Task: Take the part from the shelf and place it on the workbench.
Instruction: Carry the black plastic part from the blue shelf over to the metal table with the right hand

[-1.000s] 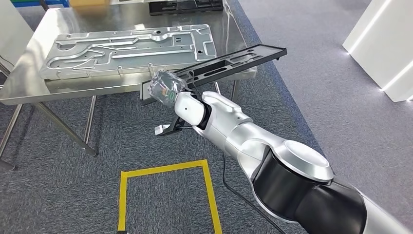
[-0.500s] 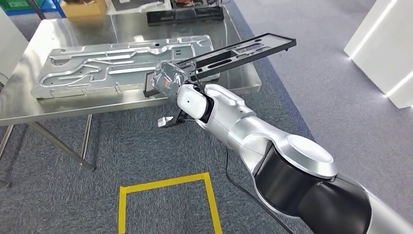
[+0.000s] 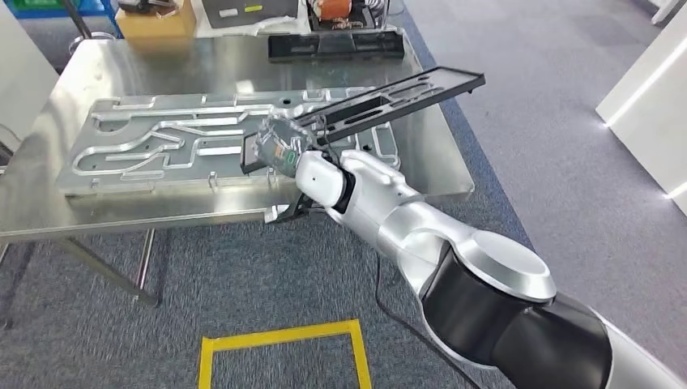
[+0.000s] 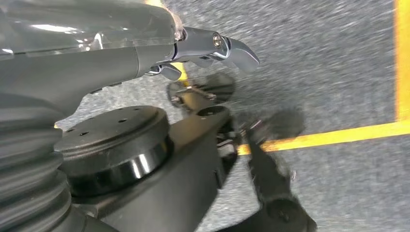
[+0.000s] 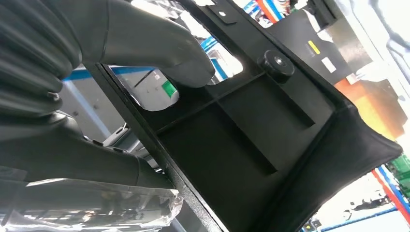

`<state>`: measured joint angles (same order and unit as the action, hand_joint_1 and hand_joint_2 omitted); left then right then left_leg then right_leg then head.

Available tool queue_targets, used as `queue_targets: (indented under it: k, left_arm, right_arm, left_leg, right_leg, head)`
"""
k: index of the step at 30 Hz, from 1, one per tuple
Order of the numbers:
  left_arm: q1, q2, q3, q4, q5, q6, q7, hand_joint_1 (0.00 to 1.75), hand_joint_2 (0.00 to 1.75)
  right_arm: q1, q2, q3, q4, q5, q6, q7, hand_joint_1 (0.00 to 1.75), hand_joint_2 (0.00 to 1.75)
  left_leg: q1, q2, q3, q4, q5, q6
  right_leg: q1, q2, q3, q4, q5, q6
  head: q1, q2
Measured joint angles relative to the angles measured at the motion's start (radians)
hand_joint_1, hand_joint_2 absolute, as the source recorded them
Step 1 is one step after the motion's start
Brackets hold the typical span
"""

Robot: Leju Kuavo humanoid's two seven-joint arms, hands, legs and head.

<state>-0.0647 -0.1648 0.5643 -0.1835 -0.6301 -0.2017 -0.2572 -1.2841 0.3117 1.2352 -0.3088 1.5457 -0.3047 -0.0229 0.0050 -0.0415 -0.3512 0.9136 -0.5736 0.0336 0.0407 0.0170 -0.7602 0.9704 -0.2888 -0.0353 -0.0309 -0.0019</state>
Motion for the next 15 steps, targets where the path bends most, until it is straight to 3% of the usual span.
queue_targets:
  k: [1,2,3,4,6,7,9,11,12,13,15]
  left_arm:
    - [-0.001,-0.003,0.000,0.002,-0.001,0.000,0.000,0.00,1.75]
    - [-0.004,-0.003,0.000,0.002,-0.001,-0.001,0.001,0.00,1.75]
    - [-0.007,-0.003,0.000,0.002,-0.001,-0.001,0.000,0.00,1.75]
    - [-0.011,0.000,0.000,0.002,-0.001,-0.001,0.000,0.00,1.75]
    - [-0.021,0.005,0.000,0.001,-0.001,-0.001,-0.002,0.00,1.75]
    - [-0.025,0.007,0.000,0.001,-0.002,-0.001,-0.002,0.00,1.75]
    - [-0.028,0.008,0.000,0.001,-0.002,-0.001,-0.002,0.00,1.75]
    - [-0.027,0.009,0.000,0.001,-0.004,0.000,0.001,0.00,1.75]
    - [-0.026,0.009,0.000,0.001,-0.004,0.000,0.002,0.00,1.75]
    - [-0.023,0.008,0.000,0.001,-0.005,0.000,0.003,0.00,1.75]
    - [-0.017,0.004,0.000,0.003,-0.006,0.002,0.005,0.00,1.75]
  right_arm:
    - [0.005,-0.002,0.000,0.002,0.000,-0.002,-0.001,1.75,1.75]
    - [0.006,-0.001,0.000,0.002,0.000,-0.003,-0.002,1.75,1.75]
    - [0.003,0.000,0.001,0.002,0.000,-0.004,-0.002,1.75,1.75]
    - [-0.006,0.004,0.000,0.001,0.000,-0.005,0.000,1.75,1.75]
    - [-0.025,0.008,0.000,-0.002,0.000,-0.008,0.003,1.75,1.75]
    - [-0.030,0.009,0.000,-0.002,0.000,-0.008,0.004,1.75,1.75]
    - [-0.021,0.008,0.000,-0.001,0.000,-0.010,0.007,1.75,1.75]
    - [-0.003,0.006,0.000,0.000,-0.002,-0.014,0.012,1.75,1.75]
    - [0.004,0.006,-0.001,0.000,-0.003,-0.019,0.016,1.75,1.75]
    - [0.010,0.006,-0.002,0.000,-0.004,-0.027,0.020,1.75,1.75]
    - [0.029,0.004,-0.003,0.000,-0.004,-0.047,0.028,1.75,1.75]
  left_leg:
    - [-0.003,-0.003,0.031,-0.017,-0.014,-0.002]
    - [-0.007,-0.004,0.051,-0.020,-0.016,-0.004]
    - [-0.010,-0.002,0.056,-0.005,-0.006,-0.005]
    - [-0.012,0.004,0.041,0.044,0.017,-0.009]
    - [-0.012,0.018,-0.045,0.202,0.047,-0.020]
    - [-0.010,0.024,-0.098,0.276,0.033,-0.026]
    - [-0.005,0.026,-0.185,0.344,-0.063,-0.037]
    - [0.001,0.027,-0.247,0.324,-0.154,-0.047]
    - [0.005,0.027,-0.272,0.289,-0.154,-0.051]
    - [0.010,0.028,-0.294,0.239,-0.103,-0.054]
    - [0.019,0.033,-0.331,0.120,0.104,-0.055]
  right_leg:
    - [0.008,0.006,0.010,-0.032,0.059,-0.007]
    - [0.009,0.011,0.022,-0.035,0.059,-0.009]
    - [0.004,0.010,0.037,-0.028,0.037,-0.010]
    - [-0.001,0.009,0.053,-0.031,0.017,-0.011]
    - [-0.011,0.009,0.090,-0.036,-0.013,-0.016]
    - [-0.014,0.010,0.110,-0.039,-0.029,-0.016]
    - [-0.021,0.010,0.156,-0.046,-0.060,-0.015]
    - [-0.028,0.010,0.204,-0.052,-0.094,-0.010]
    - [-0.031,0.010,0.226,-0.053,-0.111,-0.006]
    - [-0.033,0.011,0.247,-0.053,-0.129,-0.003]
    - [-0.031,0.016,0.277,-0.038,-0.170,0.008]
  head:
    - [0.000,0.000]
    - [0.000,0.000]
    - [0.000,0.000]
    - [0.000,0.000]
    - [0.000,0.000]
    - [0.000,0.000]
    - [0.000,0.000]
    - [0.000,0.000]
    - [0.000,0.000]
    - [0.000,0.000]
    - [0.000,0.000]
